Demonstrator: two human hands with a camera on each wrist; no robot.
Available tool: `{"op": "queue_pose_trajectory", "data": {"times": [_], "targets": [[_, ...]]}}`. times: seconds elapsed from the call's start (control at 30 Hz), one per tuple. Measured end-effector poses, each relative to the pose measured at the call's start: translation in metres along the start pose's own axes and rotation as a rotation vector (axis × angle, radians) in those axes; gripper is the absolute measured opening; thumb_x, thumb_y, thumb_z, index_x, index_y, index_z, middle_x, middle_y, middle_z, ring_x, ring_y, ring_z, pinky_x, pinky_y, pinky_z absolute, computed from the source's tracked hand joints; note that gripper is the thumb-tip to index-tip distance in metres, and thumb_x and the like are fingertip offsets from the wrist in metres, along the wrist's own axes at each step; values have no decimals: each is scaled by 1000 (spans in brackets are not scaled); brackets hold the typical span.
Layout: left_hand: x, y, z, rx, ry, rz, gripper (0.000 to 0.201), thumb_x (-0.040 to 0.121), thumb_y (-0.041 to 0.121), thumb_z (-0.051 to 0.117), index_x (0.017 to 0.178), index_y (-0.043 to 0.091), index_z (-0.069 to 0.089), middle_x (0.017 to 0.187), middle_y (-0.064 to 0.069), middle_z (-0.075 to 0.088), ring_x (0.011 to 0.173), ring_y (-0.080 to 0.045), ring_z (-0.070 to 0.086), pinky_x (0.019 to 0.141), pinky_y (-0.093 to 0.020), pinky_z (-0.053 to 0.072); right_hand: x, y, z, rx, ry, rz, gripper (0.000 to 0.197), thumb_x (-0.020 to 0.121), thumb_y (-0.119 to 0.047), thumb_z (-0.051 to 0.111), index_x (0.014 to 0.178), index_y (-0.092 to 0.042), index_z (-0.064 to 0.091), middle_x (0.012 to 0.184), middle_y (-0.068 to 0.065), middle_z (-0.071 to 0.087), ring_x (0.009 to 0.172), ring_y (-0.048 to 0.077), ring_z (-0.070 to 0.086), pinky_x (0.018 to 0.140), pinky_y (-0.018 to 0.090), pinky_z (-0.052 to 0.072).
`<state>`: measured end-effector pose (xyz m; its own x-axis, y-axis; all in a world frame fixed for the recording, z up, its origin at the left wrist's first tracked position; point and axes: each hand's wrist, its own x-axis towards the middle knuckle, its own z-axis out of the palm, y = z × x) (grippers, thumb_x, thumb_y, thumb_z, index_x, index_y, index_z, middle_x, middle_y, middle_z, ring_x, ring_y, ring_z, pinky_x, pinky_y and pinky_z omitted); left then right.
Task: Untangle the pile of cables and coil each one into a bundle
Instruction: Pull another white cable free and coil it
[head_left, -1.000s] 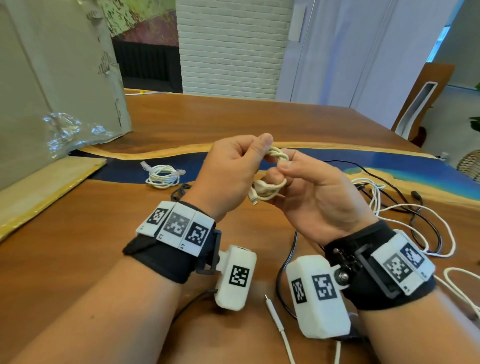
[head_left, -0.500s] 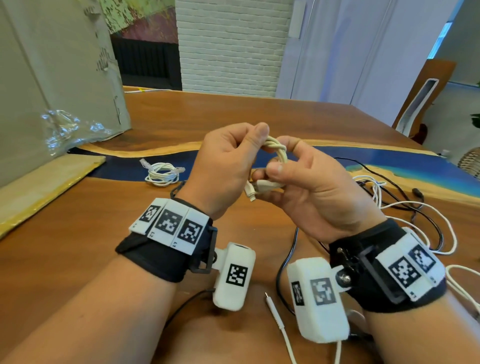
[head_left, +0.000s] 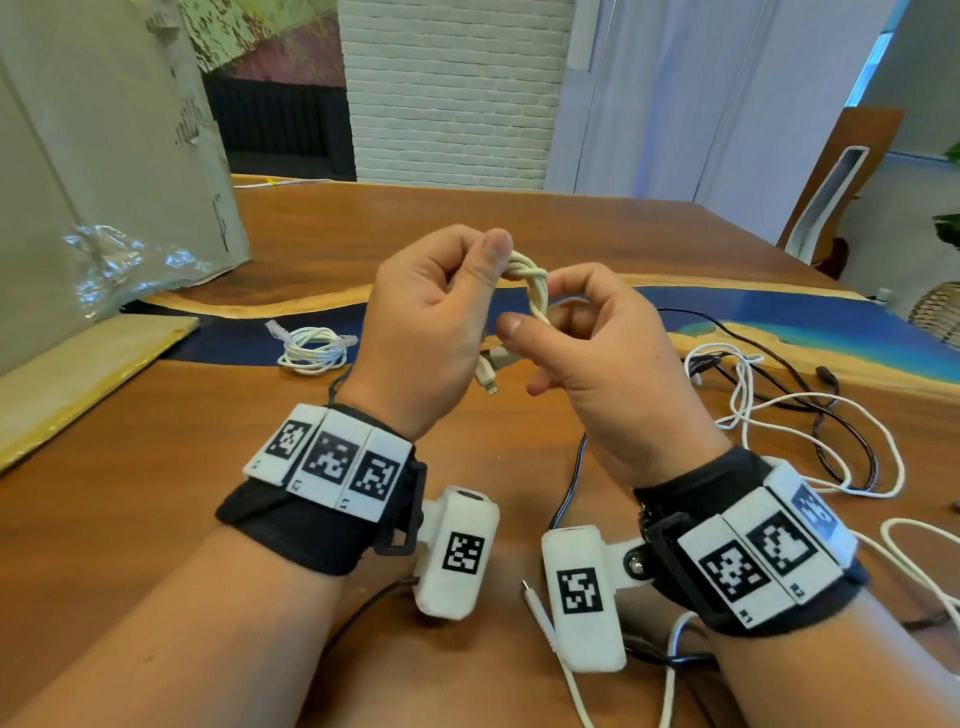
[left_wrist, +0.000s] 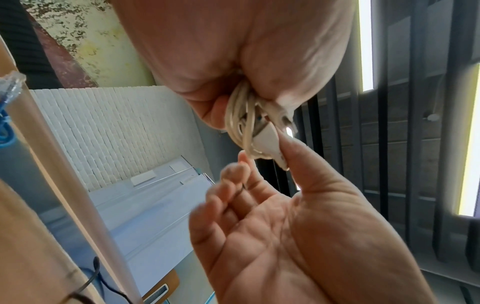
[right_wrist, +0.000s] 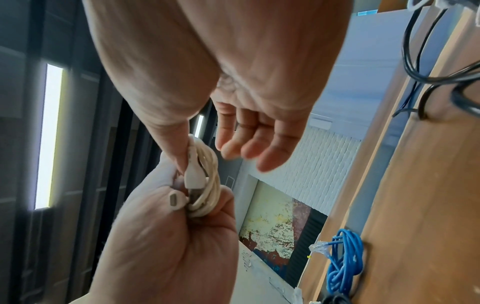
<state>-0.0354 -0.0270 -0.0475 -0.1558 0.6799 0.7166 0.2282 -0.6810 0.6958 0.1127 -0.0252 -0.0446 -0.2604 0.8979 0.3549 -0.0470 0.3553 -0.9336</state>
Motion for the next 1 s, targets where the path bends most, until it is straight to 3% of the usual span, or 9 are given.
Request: {"op": "queue_pose_trajectory", "data": {"times": [0.1,0.17,0.27,0.4,0.5,0.63,0.73,0.83,1.0], "targets": [[-1,1,0,43,28,17,27,106,25,51,87,19,69,60,-1,54,55,-30,44,52,-36,38,1,1,-1,47,14,16,31,90,-10,77,115,-16,59,69,15,58,54,23,53,50,33,53],[0,-1,1,63,39,16,27,106,25,52,88,17,70,60,-4,53,56,-31,45,51,-35,38,2,3,0,96,2,36,40,90,-7,76,124,-17,58,66,13,63,56,25,59,54,37,57],[-1,-5,0,73,51,-1,28,106,24,52,89,14,71,60,7,52,56,-15,45,53,-27,38,4,6,-2,120,-19,48,43,91,-3,74,128,-17,58,67,12,67,60,28,64,60,41,60],[-3,-7,4,72,38,-24,31,106,25,52,91,7,72,61,-12,47,56,-14,40,53,-30,35,9,6,-10,140,-108,104,39,91,4,69,122,-18,61,63,8,57,54,23,54,54,36,55],[-4,-6,7,40,29,-70,33,107,26,51,91,6,72,59,1,46,55,-13,40,53,-31,36,10,8,-12,165,-161,131,40,90,2,70,124,-18,61,72,17,53,55,22,52,54,36,54],[-4,-8,5,-15,49,-88,38,108,22,48,88,-4,67,68,-12,59,61,-16,56,58,-33,47,9,11,-7,129,-248,102,22,95,10,58,109,-6,65,68,14,47,53,21,45,57,39,56],[-5,-10,7,59,44,-94,38,107,25,50,84,0,67,65,-23,48,58,-26,44,54,-40,39,8,11,-5,112,-294,137,27,92,15,47,91,-9,59,66,7,48,51,20,45,60,42,56],[-6,-11,8,60,-27,-155,39,107,25,50,85,-3,64,59,-7,44,57,-13,39,53,-28,36,8,15,-4,51,-240,179,26,86,11,45,81,-12,56,58,-4,48,49,20,43,61,41,49],[-2,-19,3,-54,-95,-252,44,106,34,49,88,-4,61,72,-17,52,65,-21,46,62,-37,40,6,15,-7,-76,-253,114,17,86,-8,59,102,-8,62,68,-2,50,57,16,46,60,42,50]]}}
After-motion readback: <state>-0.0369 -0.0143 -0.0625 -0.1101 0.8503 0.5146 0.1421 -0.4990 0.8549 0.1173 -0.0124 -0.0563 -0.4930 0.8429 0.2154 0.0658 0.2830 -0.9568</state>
